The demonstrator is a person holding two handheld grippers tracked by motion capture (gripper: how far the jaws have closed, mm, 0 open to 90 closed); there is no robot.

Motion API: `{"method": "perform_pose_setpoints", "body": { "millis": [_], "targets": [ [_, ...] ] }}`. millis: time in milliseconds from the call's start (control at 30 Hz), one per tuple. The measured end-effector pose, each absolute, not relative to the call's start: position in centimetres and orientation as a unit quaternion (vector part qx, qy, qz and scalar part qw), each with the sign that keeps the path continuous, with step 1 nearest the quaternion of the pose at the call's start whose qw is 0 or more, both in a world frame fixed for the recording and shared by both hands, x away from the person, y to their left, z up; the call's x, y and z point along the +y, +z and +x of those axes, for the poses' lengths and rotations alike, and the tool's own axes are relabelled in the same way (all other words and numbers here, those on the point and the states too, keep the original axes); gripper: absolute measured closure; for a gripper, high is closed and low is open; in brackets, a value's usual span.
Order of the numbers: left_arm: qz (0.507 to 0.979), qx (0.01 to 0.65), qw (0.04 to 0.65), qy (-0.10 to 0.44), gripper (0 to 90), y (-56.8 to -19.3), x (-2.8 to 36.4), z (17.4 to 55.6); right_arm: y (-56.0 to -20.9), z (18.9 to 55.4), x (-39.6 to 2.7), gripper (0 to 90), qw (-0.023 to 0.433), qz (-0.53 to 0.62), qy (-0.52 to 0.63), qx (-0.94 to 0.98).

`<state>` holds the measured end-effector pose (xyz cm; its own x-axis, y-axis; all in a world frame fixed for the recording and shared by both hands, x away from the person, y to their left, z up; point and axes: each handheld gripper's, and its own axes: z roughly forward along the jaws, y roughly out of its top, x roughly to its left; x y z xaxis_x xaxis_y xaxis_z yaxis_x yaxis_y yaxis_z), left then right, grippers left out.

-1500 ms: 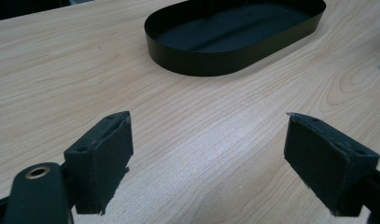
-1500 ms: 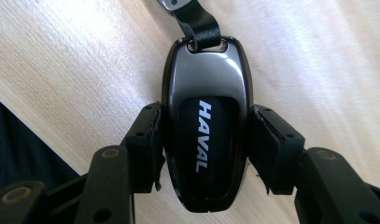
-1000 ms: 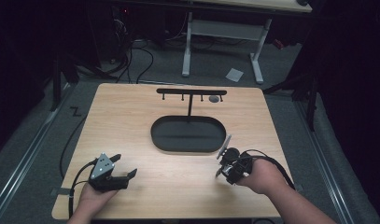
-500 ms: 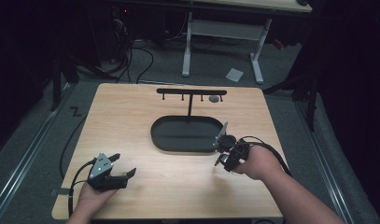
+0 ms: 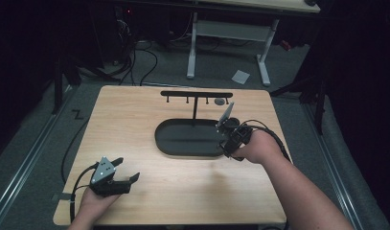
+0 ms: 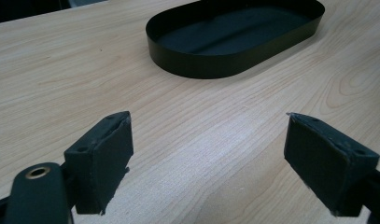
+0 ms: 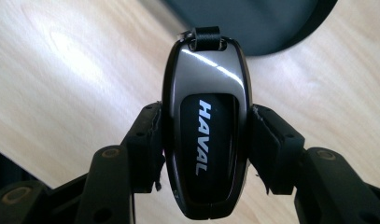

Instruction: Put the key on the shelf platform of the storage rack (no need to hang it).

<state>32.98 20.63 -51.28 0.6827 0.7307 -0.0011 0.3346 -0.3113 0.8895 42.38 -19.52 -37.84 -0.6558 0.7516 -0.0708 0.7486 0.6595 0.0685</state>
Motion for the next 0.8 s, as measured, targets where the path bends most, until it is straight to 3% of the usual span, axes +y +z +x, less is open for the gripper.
{"method": "perform_pose_setpoints", "body": {
  "millis": [800],
  "targets": [
    [0.785,0.337,0.477,0.206,16.4,-51.4,20.6,33.1,-40.2,49.5,-14.9,48.9,0.080,0.412,0.059,0.906]
  ]
}}
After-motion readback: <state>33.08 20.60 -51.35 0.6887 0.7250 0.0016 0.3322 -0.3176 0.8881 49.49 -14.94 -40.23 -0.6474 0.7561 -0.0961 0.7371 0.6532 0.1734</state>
